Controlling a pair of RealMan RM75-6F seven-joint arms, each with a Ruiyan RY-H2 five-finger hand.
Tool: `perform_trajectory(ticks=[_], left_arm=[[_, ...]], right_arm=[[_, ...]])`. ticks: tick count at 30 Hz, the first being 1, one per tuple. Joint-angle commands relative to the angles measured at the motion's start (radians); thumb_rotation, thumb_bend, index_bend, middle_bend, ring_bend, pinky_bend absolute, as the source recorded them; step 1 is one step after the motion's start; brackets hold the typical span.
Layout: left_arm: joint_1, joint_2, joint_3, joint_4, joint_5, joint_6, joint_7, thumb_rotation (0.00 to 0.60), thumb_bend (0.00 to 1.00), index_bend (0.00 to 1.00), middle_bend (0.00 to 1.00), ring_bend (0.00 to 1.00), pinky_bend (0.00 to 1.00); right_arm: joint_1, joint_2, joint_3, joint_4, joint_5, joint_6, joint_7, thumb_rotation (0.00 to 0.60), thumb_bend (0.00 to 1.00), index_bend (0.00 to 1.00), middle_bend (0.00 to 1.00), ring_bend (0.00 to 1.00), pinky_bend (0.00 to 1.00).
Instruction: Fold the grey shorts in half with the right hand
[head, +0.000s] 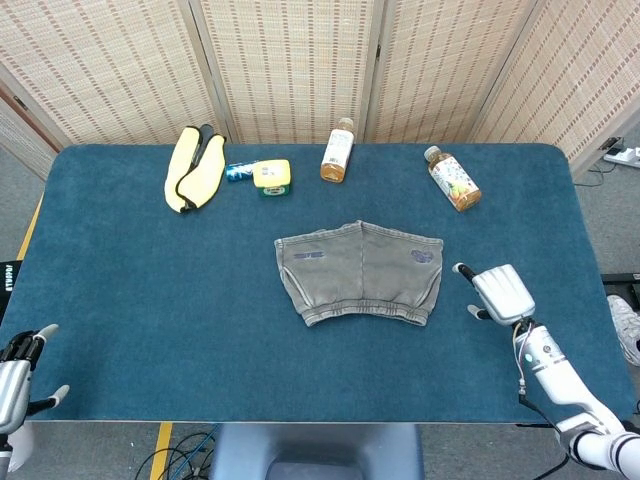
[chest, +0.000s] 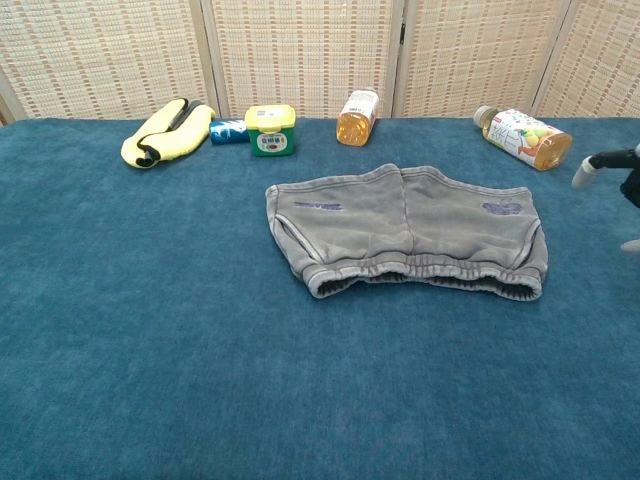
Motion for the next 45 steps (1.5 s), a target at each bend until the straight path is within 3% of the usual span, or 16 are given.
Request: perform_trajectory(ticks=[1, 13, 23, 26, 36, 45], left_arm=[[0.001, 0.005, 0.001, -0.005, 0.003, -0.003, -0.012, 0.6, 0.17, 0.18, 0.25, 0.18, 0.34], [0.001, 0.005, 0.0, -0.003, 0.0, -0.011, -0.017, 0.6, 0.17, 0.18, 0.25, 0.18, 0.34], [0.006, -0.003, 0.001, 0.012, -0.014, -0.022, -0.025, 0.6, 0.17, 0.18, 0.25, 0.18, 0.34], [0.006, -0.005, 0.001, 0.016, -0.013, -0.024, -0.027, 0.6, 0.17, 0.18, 0.25, 0.18, 0.34], [0.015, -0.004, 0.003, 0.024, -0.015, -0.018, -0.036, 0.6, 0.17, 0.18, 0.25, 0.18, 0.34], [0.007, -0.009, 0.0, 0.017, -0.006, -0.025, -0.03, 0.6, 0.17, 0.18, 0.24, 0.18, 0.34]], right_arm=[[0.059, -0.065, -0.009, 0.089, -0.008, -0.064, 0.035, 0.6, 0.06, 0.27, 0.85, 0.94, 1.0], [0.161, -0.227, -0.037, 0.328, -0.015, -0.129, 0.121, 0.6, 0.07, 0.36, 0.85, 0.96, 1.0], [0.197, -0.301, -0.06, 0.462, -0.013, -0.146, 0.176, 0.6, 0.09, 0.41, 0.86, 0.96, 1.0], [0.207, -0.321, -0.066, 0.491, -0.012, -0.152, 0.192, 0.6, 0.13, 0.43, 0.86, 0.96, 1.0], [0.221, -0.335, -0.102, 0.533, -0.033, -0.129, 0.233, 0.6, 0.42, 0.56, 0.88, 0.98, 1.0], [0.207, -0.282, -0.121, 0.492, -0.034, -0.106, 0.224, 0.6, 0.47, 0.56, 0.89, 0.98, 1.0]])
